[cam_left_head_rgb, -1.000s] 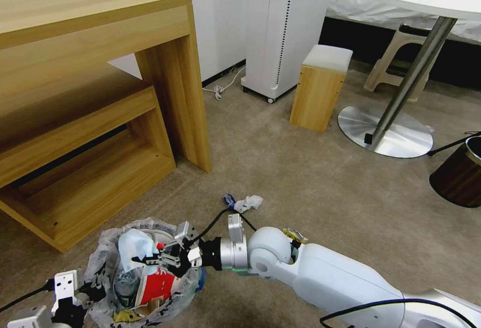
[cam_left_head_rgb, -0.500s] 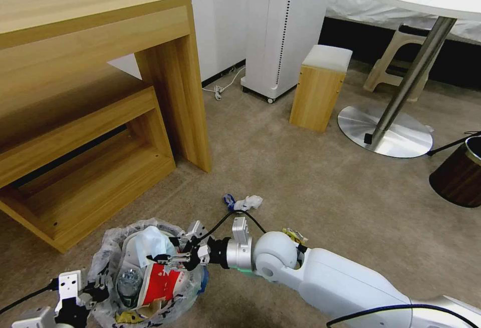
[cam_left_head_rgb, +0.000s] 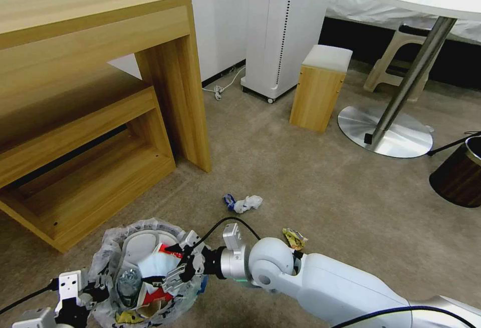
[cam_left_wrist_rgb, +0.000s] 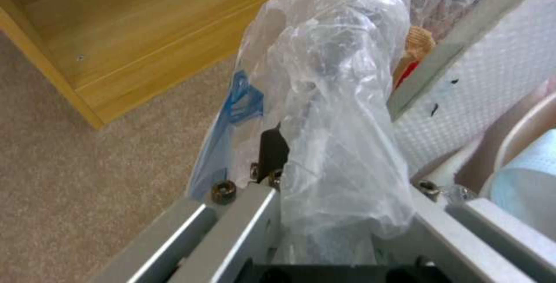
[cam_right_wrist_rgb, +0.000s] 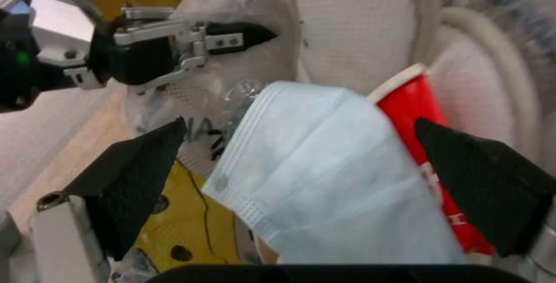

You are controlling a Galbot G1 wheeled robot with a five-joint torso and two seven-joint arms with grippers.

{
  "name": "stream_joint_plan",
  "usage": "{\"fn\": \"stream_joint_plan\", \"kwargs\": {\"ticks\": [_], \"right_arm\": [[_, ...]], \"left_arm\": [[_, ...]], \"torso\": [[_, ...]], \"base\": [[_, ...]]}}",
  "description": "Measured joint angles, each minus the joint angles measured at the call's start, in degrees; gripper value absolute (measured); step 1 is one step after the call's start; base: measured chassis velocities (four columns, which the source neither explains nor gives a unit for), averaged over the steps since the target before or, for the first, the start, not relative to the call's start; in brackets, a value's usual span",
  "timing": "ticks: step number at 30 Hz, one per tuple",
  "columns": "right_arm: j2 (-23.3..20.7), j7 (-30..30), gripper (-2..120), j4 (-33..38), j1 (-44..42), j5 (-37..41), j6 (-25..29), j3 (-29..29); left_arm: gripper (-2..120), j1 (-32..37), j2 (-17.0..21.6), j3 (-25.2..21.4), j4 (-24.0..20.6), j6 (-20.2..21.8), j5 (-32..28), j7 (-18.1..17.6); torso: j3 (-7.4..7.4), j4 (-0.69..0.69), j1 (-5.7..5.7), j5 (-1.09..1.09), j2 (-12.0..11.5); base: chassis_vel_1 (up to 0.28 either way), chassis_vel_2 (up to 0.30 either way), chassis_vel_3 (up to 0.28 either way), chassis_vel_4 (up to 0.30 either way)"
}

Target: Pick up the trash bin and place the garbage on the floor into it.

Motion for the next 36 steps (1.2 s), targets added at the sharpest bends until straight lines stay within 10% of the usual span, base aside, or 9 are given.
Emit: {"fn": "stream_joint_plan", "kwargs": {"ticks": [11, 21, 31, 36], "right_arm": [[1.7, 3.2, 100, 1.3, 1.2, 1.9, 2.9, 5.7], [-3.3, 37.8, 100, 4.0, 0.9, 13.2, -18.7, 18.5], [-7.9, 41.9, 100, 6.7, -7.8, 10.9, -19.3, 22.0], [-9.9, 53.2, 100, 9.6, -15.3, 12.2, -19.1, 22.1]], "left_arm": [[1, 0.2, -0.1, -0.1, -0.1, -0.1, 0.1, 0.0], [1, 0.3, 0.1, -0.3, -0.3, -0.4, 0.9, 1.2], [1, 0.3, -0.8, 1.2, -0.6, -0.7, 2.4, 2.1], [1, 0.6, -1.3, 1.2, -0.8, -1.1, 3.1, 3.0]], "torso": [[0.00, 0.00, 0.00, 0.00, 0.0], [0.01, -0.01, 0.00, 0.01, 0.0], [0.00, 0.01, 0.00, 0.01, 0.0], [-0.01, 0.00, -0.01, 0.01, 0.0]], "base": [[0.000, 0.000, 0.000, 0.000], [0.000, 0.000, 0.000, 0.000], [0.000, 0.000, 0.000, 0.000], [0.000, 0.000, 0.000, 0.000]]}}
